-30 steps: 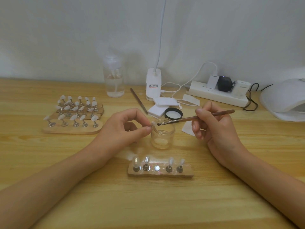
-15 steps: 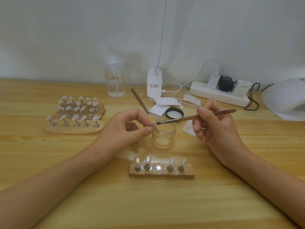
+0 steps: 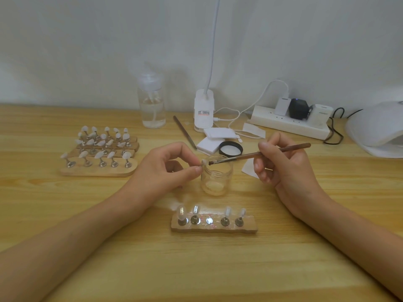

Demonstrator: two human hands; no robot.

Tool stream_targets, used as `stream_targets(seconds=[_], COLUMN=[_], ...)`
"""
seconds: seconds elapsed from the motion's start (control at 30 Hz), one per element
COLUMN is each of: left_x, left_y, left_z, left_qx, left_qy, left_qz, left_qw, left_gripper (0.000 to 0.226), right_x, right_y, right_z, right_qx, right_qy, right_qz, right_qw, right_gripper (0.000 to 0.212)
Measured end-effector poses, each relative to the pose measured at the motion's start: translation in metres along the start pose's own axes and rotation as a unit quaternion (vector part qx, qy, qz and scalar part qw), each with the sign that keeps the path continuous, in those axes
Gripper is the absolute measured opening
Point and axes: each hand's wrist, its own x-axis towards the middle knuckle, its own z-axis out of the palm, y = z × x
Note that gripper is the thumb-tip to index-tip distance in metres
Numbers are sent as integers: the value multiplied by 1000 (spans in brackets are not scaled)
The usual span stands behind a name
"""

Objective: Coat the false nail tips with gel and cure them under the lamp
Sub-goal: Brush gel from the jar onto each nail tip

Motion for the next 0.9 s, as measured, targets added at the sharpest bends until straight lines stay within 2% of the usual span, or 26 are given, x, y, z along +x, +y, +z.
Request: stream_targets(seconds=[0.2,0.4,0.53,0.7,0.9], left_x=[0,0,0,0,0], left_y=[1,0,0,0,-1], left_z=[-1,-1,-1,0,-1], left_qx=[1,-1,-3,-6,-2], left_qy=[1,1,0,2,2], left_qz=[-4,-6,-4,-9,-9], left_qw=[1000,1000,1000,1000,1000], left_gripper=[13,15,15,17,15], right_x=[0,1,1,0,-1], right_y=[-1,-1,-1,1,0], right_z=[0,-2,-1,-1,0], right_qx=[14,7,13,2,-8], right_qy=[-22,6,-21,4,-19], right_qz=[-11,-1,-6,1,-16], right_qw=[1000,1000,1000,1000,1000], right_gripper=[19,20,19,20,20])
